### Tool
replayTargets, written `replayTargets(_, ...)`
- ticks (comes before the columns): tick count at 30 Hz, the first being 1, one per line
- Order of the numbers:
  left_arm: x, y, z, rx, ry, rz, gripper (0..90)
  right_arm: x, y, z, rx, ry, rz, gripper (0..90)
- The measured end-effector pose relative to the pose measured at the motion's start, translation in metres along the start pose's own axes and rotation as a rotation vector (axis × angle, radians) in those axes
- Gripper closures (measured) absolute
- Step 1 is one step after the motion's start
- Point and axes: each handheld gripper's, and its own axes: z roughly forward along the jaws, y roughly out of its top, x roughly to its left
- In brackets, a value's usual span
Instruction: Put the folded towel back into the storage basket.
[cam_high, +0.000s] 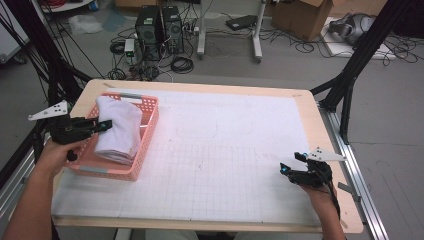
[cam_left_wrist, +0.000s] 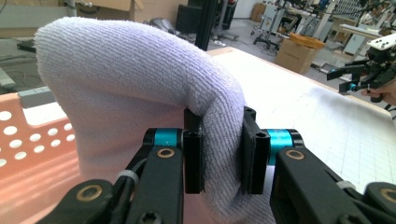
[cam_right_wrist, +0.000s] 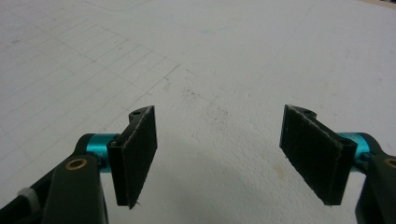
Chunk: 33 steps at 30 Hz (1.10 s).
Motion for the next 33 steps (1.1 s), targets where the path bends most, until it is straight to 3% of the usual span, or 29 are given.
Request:
replayTargets(8,0.0008,-0.0018,0.0058,0.006,0.002,-0.004,74.0,0.0007,0.0006,0.0007,-0.002,-0.004,-0.001,26.4)
replayTargets(26,0.0023,-0.0068,0.0092,0.019,0.059,-0.003,74.0,-0.0007,-0.0005,-0.0015,-0.004,-0.01,0.002,26.4)
replayTargets(33,0.0057,-0.0094,0.0103,0.079,0.113,-0.026,74.0,-0.0012,-0.0018,-0.0018,0.001,-0.009,0.016,26.3)
